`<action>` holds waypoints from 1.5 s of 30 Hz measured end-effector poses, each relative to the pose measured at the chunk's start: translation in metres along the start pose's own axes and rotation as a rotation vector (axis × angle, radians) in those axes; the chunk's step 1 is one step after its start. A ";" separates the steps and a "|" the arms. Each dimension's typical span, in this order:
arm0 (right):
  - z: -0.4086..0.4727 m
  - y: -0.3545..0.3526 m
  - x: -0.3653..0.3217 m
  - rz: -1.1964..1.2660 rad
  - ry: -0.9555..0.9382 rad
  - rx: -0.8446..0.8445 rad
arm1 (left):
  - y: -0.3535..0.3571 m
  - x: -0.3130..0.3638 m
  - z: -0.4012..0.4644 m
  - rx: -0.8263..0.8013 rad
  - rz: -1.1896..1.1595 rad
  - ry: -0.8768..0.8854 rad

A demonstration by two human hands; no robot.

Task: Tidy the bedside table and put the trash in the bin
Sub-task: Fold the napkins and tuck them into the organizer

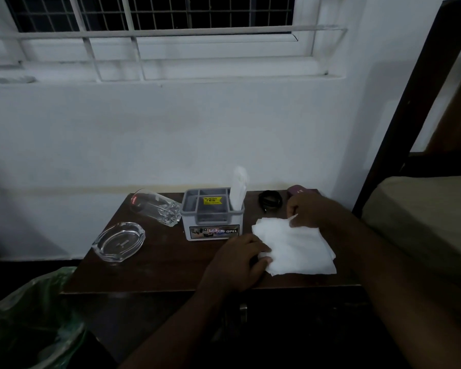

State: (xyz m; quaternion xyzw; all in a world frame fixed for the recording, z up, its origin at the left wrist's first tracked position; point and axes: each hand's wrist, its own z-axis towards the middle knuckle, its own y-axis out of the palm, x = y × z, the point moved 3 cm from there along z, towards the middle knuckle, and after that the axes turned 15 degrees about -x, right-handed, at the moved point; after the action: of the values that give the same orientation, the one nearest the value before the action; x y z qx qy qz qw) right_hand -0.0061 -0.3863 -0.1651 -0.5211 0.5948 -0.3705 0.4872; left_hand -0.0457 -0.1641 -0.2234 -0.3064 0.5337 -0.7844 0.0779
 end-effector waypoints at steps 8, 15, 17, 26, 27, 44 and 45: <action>-0.034 -0.015 -0.005 0.037 -0.053 -0.058 | 0.000 0.000 -0.001 0.005 0.009 -0.017; -0.044 -0.008 -0.005 0.109 -0.103 -0.223 | -0.001 -0.001 -0.004 0.035 -0.035 -0.094; -0.046 -0.005 -0.005 0.111 -0.109 -0.320 | -0.002 0.000 -0.004 0.040 -0.063 -0.097; -0.054 0.000 -0.020 0.067 -0.085 -0.518 | 0.001 -0.002 -0.003 0.004 -0.035 -0.094; -0.055 0.002 -0.023 0.069 -0.084 -0.543 | 0.002 -0.002 -0.003 0.003 -0.035 -0.095; -0.043 0.011 -0.031 -0.104 -0.023 -0.431 | 0.000 0.004 -0.004 0.024 0.048 -0.001; -0.042 0.012 -0.030 -0.088 -0.021 -0.434 | 0.001 0.003 -0.004 0.019 0.043 -0.004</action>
State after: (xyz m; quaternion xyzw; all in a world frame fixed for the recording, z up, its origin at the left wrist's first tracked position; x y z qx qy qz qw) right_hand -0.0506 -0.3571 -0.1596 -0.6430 0.6321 -0.2496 0.3531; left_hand -0.0508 -0.1629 -0.2238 -0.2956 0.5324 -0.7870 0.0988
